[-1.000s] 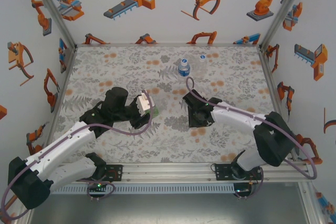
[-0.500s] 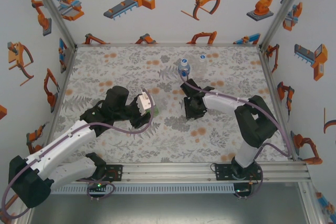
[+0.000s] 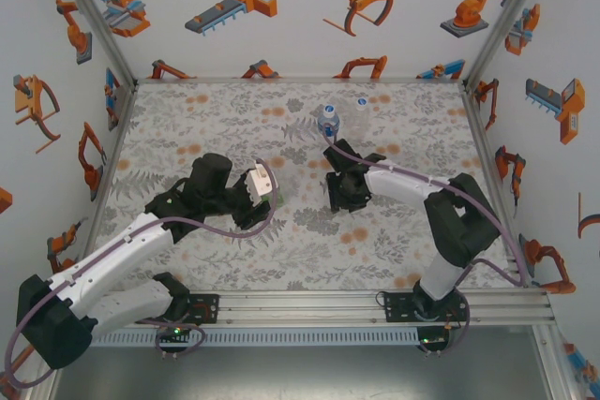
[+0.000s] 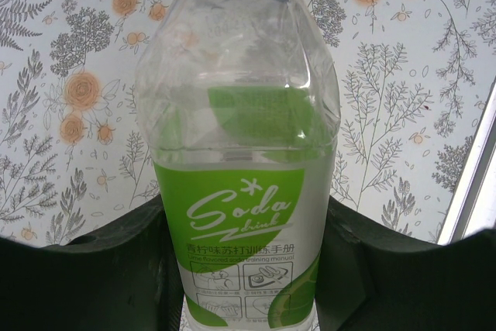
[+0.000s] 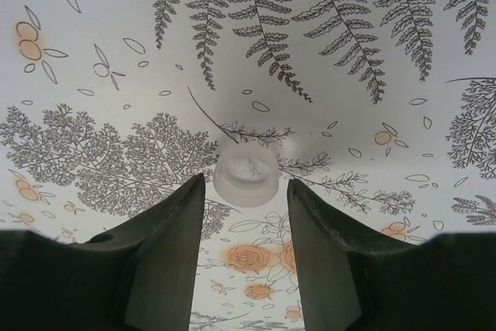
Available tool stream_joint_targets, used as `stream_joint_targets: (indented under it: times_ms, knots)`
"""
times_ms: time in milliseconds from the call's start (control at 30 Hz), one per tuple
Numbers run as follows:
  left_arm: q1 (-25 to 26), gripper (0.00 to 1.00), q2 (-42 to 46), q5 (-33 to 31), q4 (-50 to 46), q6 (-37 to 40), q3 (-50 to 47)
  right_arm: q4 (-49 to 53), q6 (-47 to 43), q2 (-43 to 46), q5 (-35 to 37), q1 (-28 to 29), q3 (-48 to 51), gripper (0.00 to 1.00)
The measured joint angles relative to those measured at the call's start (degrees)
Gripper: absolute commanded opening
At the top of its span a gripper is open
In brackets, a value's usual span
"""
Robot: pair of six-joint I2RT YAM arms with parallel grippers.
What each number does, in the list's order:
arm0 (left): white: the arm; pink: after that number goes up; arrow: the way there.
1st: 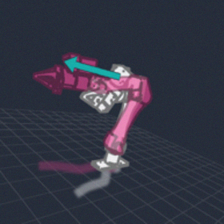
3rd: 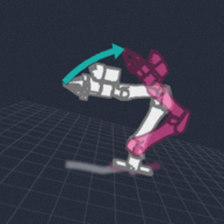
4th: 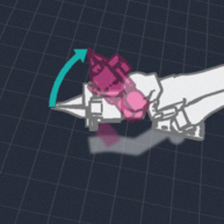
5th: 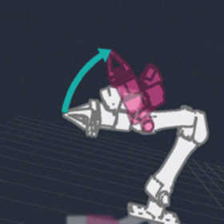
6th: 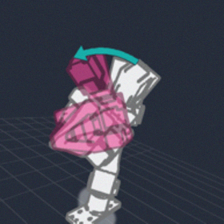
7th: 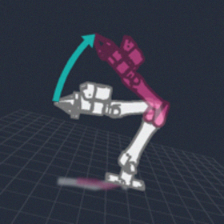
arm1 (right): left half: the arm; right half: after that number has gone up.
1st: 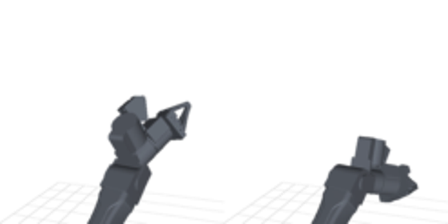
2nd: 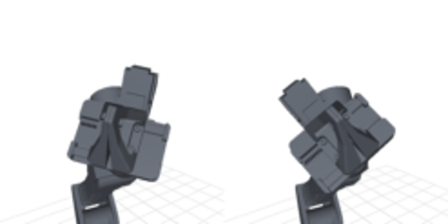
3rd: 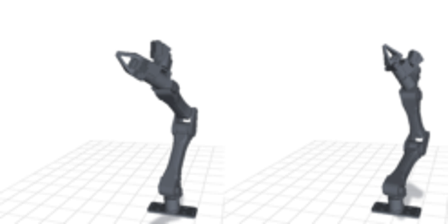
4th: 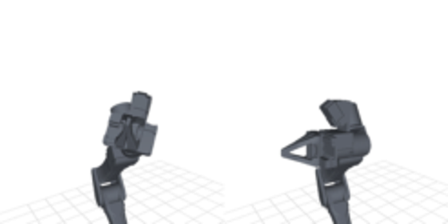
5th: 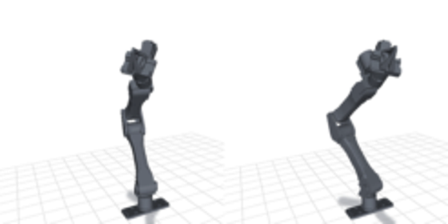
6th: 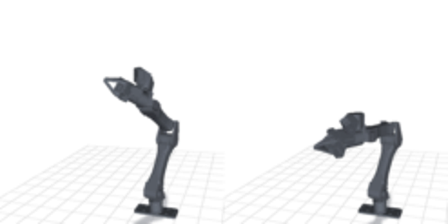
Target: Screw on the bottle caps
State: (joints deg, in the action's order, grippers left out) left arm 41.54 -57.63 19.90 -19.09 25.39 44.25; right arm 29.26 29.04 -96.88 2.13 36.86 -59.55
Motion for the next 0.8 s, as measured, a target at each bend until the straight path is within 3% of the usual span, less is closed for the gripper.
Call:
stream_joint_targets:
  times_ms: [800]
  knots:
    - [0.0, 0.27, -0.37, -0.39, -0.24, 0.0, 0.0, -0.66, 0.0, 0.68, -1.27, 0.02, 0.0, 0.43]
